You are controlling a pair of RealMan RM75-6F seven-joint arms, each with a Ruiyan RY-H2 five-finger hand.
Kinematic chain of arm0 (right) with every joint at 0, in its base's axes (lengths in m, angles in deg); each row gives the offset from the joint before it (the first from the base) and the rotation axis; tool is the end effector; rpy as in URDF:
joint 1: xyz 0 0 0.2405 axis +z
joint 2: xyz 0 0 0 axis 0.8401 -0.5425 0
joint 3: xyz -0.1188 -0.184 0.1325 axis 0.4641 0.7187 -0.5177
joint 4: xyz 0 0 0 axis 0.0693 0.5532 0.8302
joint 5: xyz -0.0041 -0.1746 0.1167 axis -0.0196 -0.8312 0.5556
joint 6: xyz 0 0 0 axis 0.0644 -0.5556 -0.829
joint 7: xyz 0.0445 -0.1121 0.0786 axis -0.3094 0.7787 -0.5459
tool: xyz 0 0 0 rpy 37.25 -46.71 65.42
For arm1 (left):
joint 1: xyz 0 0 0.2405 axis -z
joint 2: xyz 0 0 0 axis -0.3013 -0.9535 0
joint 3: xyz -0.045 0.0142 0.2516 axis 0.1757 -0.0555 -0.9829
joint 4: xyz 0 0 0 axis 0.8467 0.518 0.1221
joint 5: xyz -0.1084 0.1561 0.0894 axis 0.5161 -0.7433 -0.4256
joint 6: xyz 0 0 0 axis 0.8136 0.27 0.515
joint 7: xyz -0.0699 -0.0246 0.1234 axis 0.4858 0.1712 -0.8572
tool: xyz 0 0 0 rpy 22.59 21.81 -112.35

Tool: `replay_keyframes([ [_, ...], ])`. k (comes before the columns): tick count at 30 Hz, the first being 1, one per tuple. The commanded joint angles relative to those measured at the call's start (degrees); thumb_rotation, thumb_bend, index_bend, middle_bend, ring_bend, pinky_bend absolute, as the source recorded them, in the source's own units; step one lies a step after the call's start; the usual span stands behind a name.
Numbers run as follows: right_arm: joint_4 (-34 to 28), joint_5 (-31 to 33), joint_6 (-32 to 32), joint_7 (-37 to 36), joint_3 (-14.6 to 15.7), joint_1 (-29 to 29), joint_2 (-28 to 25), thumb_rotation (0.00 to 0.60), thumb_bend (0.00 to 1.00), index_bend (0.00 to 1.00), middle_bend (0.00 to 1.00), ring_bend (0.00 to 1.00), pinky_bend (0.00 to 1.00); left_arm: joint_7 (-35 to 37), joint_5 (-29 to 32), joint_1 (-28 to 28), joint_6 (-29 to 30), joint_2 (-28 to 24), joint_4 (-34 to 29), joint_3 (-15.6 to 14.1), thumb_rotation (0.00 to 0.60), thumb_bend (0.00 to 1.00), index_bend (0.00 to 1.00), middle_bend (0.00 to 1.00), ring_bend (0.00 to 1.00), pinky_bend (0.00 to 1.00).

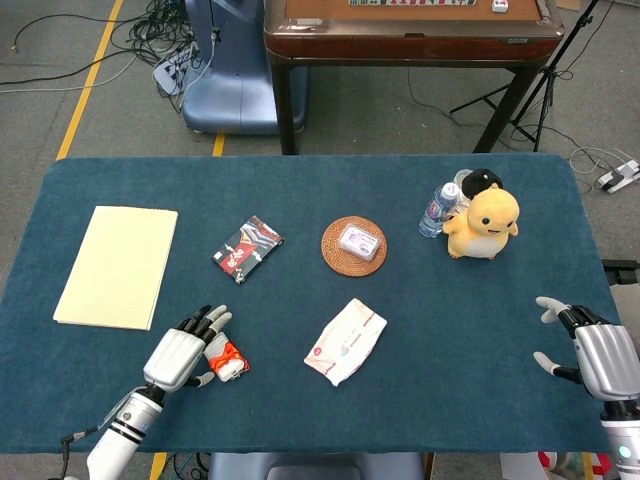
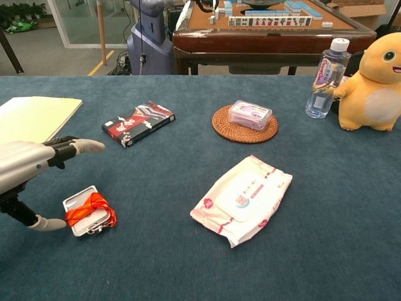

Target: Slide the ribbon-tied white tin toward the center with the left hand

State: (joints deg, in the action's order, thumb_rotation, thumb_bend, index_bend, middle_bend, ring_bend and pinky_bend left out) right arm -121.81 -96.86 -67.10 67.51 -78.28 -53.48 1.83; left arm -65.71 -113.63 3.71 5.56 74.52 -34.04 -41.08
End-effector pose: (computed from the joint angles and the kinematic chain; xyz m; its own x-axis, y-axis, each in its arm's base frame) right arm -0.3015 -0.1719 0.1717 0.3904 -0.0002 0.9206 -0.9196 -0.0481 0.3900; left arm -0.2146 0.2267 -0.0034 0.5039 0.2219 0.8348 0.8248 -0.4105 -0.3888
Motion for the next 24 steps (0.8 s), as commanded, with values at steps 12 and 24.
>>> replay_keyframes([
  [12,-0.1,0.1,-0.1,-0.3,-0.1,-0.1,-0.2,0.6,0.01,0.28,0.44,0.35,0.58,-2.8,3.0,1.8,-2.1,2.2,0.2,0.7,0.6,0.0,0.0,0.0,0.0,0.24],
  [24,-0.1,0.2,0.1,-0.3,-0.2,-0.1,-0.2,0.6,0.01,0.28,0.44,0.35,0.58,-3.3,5.8,3.1,-2.5,3.9,1.5,2.2,0.6,0.0,0.0,0.0,0.0,0.24],
])
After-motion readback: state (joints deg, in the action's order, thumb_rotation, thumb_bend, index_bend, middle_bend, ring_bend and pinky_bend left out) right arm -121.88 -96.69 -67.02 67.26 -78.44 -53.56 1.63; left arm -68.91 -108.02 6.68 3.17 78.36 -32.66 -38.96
